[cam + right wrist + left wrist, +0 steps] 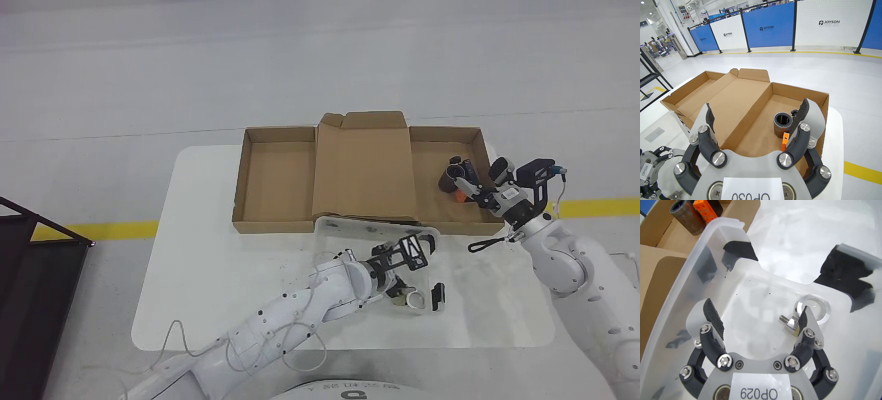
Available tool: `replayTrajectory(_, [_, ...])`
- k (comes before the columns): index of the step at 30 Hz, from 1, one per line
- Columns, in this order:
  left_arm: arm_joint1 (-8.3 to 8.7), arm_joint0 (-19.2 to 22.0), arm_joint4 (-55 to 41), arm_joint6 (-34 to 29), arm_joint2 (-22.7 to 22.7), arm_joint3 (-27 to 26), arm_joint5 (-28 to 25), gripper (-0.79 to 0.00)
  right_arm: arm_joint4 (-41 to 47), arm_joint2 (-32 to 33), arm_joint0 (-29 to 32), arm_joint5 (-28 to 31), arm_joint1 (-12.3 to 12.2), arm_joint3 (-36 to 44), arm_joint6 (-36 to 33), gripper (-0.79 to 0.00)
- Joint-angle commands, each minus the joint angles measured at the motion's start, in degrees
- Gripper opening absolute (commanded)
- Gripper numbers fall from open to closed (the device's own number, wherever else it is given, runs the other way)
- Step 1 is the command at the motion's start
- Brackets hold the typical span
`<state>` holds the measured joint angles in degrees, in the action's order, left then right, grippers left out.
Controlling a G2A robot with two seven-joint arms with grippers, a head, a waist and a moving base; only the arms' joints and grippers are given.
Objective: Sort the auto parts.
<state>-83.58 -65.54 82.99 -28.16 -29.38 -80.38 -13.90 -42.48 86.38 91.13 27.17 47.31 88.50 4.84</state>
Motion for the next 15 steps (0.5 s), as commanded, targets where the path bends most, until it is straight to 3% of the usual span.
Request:
replayTrajectory(1, [-0.09, 0.12, 1.13, 0.01, -0.06, 0.31, 0.79, 0.000, 0.00, 0.00, 0.00, 0.07, 0.00, 0.00, 0.01, 0.000])
replayTrajectory(15, [0.03, -0.38, -0.82, 1.55, -1.55, -1.28, -0.77, 0.000, 0.00, 0.00, 0.00, 0.07, 0.00, 0.00, 0.01, 0.000])
